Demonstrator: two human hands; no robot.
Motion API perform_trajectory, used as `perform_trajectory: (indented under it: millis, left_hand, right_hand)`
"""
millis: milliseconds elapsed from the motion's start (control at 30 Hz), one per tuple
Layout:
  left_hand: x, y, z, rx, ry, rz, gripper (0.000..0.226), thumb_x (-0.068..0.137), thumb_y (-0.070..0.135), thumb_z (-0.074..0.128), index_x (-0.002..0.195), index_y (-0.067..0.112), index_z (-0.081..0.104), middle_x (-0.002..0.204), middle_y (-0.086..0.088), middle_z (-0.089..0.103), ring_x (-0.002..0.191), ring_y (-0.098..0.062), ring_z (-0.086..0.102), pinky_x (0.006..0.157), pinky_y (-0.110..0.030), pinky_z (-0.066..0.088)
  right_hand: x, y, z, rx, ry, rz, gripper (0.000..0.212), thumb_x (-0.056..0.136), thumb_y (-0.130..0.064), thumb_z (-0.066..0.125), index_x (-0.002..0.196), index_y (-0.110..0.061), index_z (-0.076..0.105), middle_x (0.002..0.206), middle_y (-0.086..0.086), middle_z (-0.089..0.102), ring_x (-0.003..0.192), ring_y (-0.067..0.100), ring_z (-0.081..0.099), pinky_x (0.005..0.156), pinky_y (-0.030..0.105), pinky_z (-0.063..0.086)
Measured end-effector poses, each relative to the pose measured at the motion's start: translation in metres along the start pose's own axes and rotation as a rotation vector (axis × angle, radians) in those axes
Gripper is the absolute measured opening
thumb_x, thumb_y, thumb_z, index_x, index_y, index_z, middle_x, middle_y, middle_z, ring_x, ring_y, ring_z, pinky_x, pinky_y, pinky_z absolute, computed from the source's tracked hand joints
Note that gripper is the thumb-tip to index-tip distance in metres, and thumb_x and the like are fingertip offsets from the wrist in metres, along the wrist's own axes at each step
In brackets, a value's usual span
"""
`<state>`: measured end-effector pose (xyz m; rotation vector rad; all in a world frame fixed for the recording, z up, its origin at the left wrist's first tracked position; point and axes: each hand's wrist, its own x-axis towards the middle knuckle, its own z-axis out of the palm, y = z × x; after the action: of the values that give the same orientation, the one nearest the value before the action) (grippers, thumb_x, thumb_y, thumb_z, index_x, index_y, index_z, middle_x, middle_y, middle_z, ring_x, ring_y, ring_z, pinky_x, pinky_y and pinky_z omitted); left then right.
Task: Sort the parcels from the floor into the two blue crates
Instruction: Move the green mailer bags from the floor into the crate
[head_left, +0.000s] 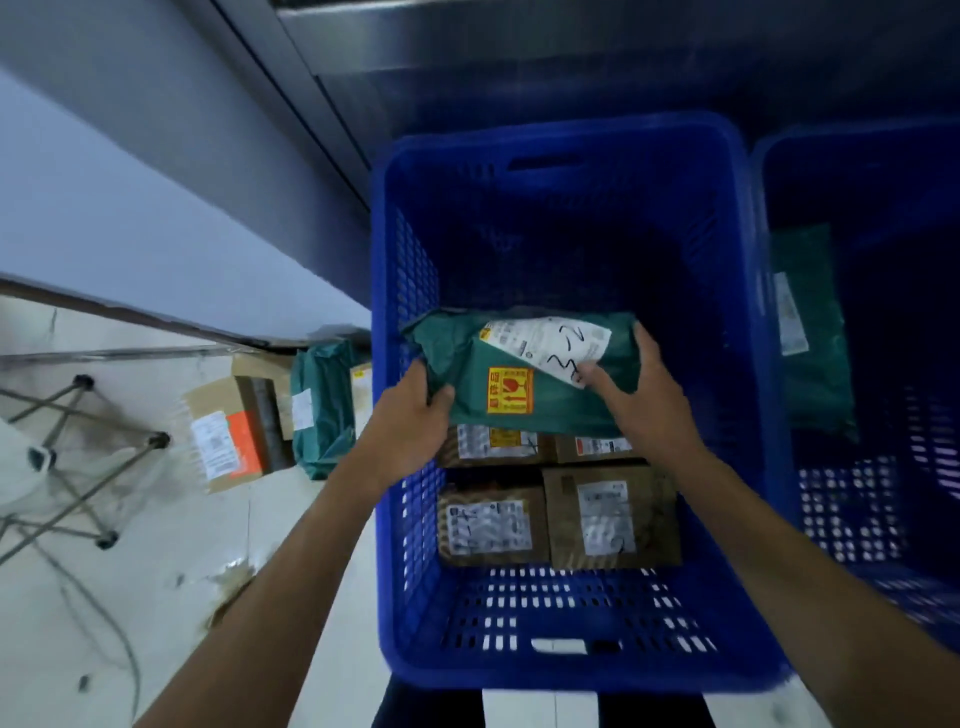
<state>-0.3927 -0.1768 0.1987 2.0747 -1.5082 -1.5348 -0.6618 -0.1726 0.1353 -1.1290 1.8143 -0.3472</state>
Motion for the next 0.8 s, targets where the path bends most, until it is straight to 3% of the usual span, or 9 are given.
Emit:
perform_trajectory:
  millis: [67, 167, 333, 433, 500, 600, 700, 800]
  left_hand:
    - [-0.033, -0.016, 0.007, 0.066, -0.055, -0.09, 0.019, 0.106, 0.024, 0.043, 0.122, 0.016, 0.043, 0.096, -0.006, 0.064, 0.08, -0.022, 0.062, 0.067, -0.036, 0.047]
    - [-0.071, -0.045, 0.036, 0.151, -0.105, -0.222, 0.028, 0.105, 0.021, 0.042, 0.129, 0.007, 0.04, 0.111, -0.016, 0.065, 0.096, -0.032, 0.063, 0.084, -0.044, 0.052]
    - [-0.108, -0.062, 0.08, 0.514, -0.358, -0.392, 0.034, 0.104, 0.021, 0.038, 0.131, 0.0, 0.045, 0.133, -0.019, 0.056, 0.12, -0.035, 0.057, 0.094, -0.038, 0.046]
    - [-0.118, -0.063, 0.097, 0.861, -0.454, -0.259, 0.037, 0.1, 0.017, 0.042, 0.13, 0.002, 0.057, 0.132, -0.017, 0.057, 0.118, -0.031, 0.06, 0.091, -0.037, 0.05]
    - [-0.113, -0.061, 0.102, 0.865, -0.329, -0.208, 0.036, 0.095, 0.016, 0.049, 0.129, 0.005, 0.054, 0.13, -0.013, 0.058, 0.117, -0.03, 0.06, 0.087, -0.036, 0.05]
    - [-0.094, -0.07, 0.106, 0.785, -0.186, -0.04, 0.056, 0.091, 0.016, 0.054, 0.144, 0.014, 0.036, 0.144, -0.012, 0.042, 0.131, -0.031, 0.044, 0.098, -0.041, 0.046]
    - [-0.075, -0.099, 0.109, 0.815, -0.324, -0.046, 0.074, 0.093, 0.023, 0.058, 0.155, 0.022, 0.019, 0.161, -0.013, 0.018, 0.147, -0.035, 0.021, 0.113, -0.049, 0.035]
    - [-0.067, -0.126, 0.116, 0.978, -0.485, -0.043, 0.074, 0.096, 0.029, 0.056, 0.157, 0.019, 0.016, 0.154, -0.019, 0.031, 0.142, -0.039, 0.029, 0.112, -0.049, 0.036]
  right_hand:
    - [-0.036, 0.012, 0.008, 0.01, -0.082, 0.066, 0.104, 0.078, -0.083, 0.057, 0.16, -0.042, 0.007, 0.164, -0.004, 0.03, 0.144, 0.027, 0.039, 0.111, 0.05, 0.042]
    - [-0.084, 0.04, 0.023, -0.024, -0.217, 0.135, 0.099, 0.082, -0.075, 0.06, 0.16, -0.037, 0.013, 0.161, 0.001, 0.036, 0.141, 0.028, 0.043, 0.11, 0.048, 0.044]
    - [-0.124, 0.087, 0.046, -0.322, -0.394, 0.209, 0.084, 0.093, -0.062, 0.057, 0.16, -0.034, 0.016, 0.159, 0.006, 0.04, 0.131, 0.03, 0.055, 0.101, 0.044, 0.051]
    - [-0.133, 0.101, 0.06, -0.461, -0.494, 0.16, 0.076, 0.098, -0.048, 0.057, 0.16, -0.034, 0.014, 0.157, 0.01, 0.04, 0.127, 0.029, 0.057, 0.099, 0.042, 0.052]
    - [-0.13, 0.103, 0.067, -0.543, -0.493, 0.145, 0.071, 0.1, -0.045, 0.055, 0.159, -0.033, 0.017, 0.154, 0.013, 0.041, 0.126, 0.03, 0.056, 0.098, 0.041, 0.052]
    - [-0.125, 0.102, 0.072, -0.632, -0.493, 0.132, 0.069, 0.1, -0.044, 0.053, 0.159, -0.032, 0.018, 0.154, 0.014, 0.04, 0.129, 0.031, 0.053, 0.1, 0.041, 0.049]
    - [-0.121, 0.102, 0.074, -0.685, -0.519, 0.112, 0.069, 0.101, -0.042, 0.051, 0.159, -0.03, 0.017, 0.148, 0.013, 0.046, 0.121, 0.03, 0.058, 0.094, 0.037, 0.05]
    - [-0.118, 0.103, 0.072, -0.701, -0.537, 0.127, 0.068, 0.101, -0.04, 0.05, 0.16, -0.029, 0.017, 0.142, 0.011, 0.052, 0.113, 0.029, 0.061, 0.088, 0.035, 0.052]
